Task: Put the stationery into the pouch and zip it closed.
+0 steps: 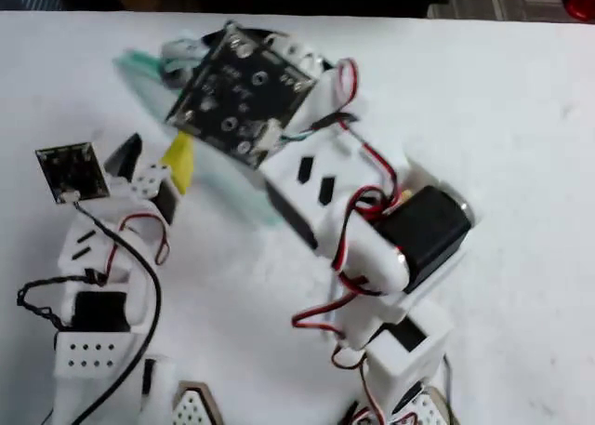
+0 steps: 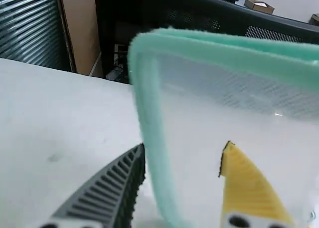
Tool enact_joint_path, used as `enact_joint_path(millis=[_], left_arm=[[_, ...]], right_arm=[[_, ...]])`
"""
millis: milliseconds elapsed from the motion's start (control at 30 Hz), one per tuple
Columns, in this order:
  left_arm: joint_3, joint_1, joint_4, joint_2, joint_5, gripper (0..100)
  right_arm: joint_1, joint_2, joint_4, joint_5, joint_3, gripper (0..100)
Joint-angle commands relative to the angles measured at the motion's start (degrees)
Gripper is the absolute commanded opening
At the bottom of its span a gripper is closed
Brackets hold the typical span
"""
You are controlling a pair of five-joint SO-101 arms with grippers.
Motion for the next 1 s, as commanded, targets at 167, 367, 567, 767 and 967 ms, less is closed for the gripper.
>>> enact_joint_path(millis=[167, 367, 567, 767, 967], left_arm=[[-3.69, -0.4, -6.15, 0.4, -0.97, 24], [-1.49, 0.84, -4.84, 0.04, -5.19, 22], [-0.53, -3.91, -1.76, -2.42, -5.19, 22], [-0.62, -13.23, 6.33, -16.13, -5.19, 21], [-5.01, -15.69, 28.66, -38.11, -11.69, 22]], right_arm=[[-5.93, -6.99, 1.45, -1.14, 11.25, 1.6], [-6.02, -13.76, 1.1, -0.88, 24.62, 1.7], [-5.67, -15.52, 1.1, -0.79, 27.69, 1.7], [-0.84, -15.34, -0.66, -1.14, 28.22, 1.7], [-0.13, -15.34, -1.36, -1.14, 28.22, 1.7]])
